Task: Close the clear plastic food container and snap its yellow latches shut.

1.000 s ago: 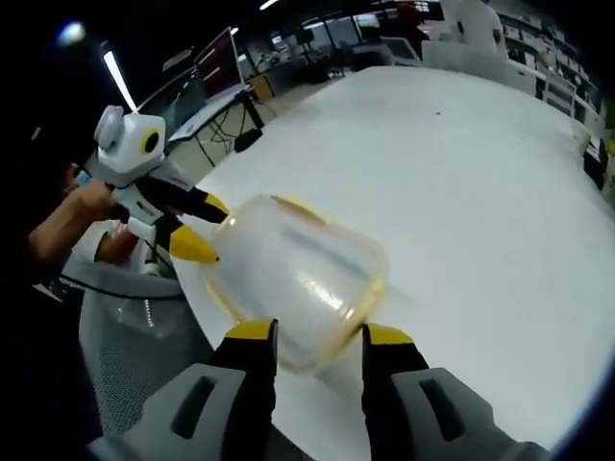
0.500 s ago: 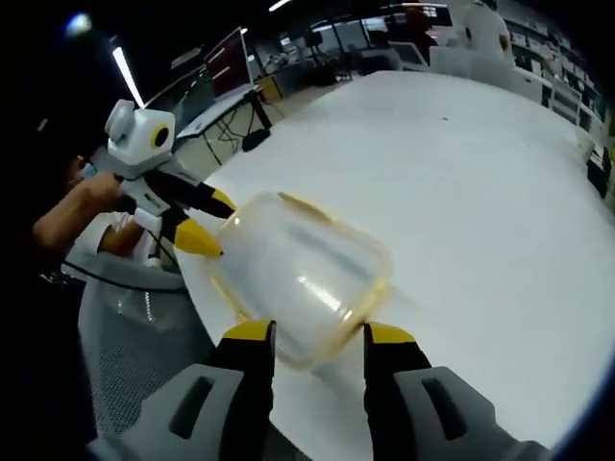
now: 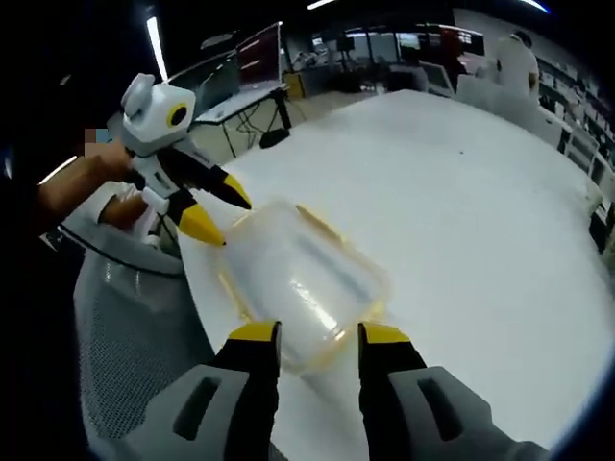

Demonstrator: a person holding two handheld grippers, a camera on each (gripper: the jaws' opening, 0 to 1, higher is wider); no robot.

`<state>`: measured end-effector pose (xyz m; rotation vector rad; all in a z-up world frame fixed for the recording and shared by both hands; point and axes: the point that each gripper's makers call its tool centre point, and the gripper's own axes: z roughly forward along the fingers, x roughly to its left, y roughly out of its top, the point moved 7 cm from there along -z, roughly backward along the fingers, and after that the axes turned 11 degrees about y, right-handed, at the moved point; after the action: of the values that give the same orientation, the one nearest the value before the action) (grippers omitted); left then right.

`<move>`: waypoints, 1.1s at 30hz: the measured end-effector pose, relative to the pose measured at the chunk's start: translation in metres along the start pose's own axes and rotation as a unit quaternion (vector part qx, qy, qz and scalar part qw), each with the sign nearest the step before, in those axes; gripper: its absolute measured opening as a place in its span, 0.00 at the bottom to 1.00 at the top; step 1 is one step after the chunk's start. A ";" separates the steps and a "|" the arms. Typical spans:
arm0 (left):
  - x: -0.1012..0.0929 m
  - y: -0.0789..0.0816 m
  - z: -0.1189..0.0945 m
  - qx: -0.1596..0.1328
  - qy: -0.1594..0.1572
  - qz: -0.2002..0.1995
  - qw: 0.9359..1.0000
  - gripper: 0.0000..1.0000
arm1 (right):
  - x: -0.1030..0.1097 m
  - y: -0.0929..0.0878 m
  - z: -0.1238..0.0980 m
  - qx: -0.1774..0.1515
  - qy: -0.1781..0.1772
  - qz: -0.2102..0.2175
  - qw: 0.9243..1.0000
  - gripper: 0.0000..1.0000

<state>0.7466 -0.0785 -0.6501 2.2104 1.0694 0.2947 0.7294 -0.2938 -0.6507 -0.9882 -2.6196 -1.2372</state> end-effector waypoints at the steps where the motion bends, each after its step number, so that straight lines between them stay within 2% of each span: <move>1: 0.000 0.002 0.000 -0.001 0.000 0.001 1.000 0.33 | 0.000 0.001 0.000 0.000 0.001 -0.003 1.000 0.29; 7: -0.006 0.013 0.001 -0.017 -0.010 0.023 1.000 0.32 | 0.000 0.011 0.005 -0.002 0.013 -0.042 0.999 0.27; 14: -0.014 0.014 0.011 -0.018 -0.026 0.065 0.997 0.27 | -0.001 0.019 0.012 0.002 0.028 -0.088 0.996 0.26; 18: -0.017 0.017 0.016 -0.024 -0.032 0.071 0.997 0.26 | -0.003 0.024 0.018 0.007 0.035 -0.115 0.993 0.24; 33: -0.030 0.021 0.025 -0.028 -0.059 0.099 0.993 0.23 | -0.003 0.040 0.038 0.020 0.060 -0.163 0.985 0.21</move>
<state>0.7519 -0.1226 -0.6534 2.2555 0.7715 0.2738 0.7623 -0.2494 -0.6504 -0.4710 -2.7722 -1.2533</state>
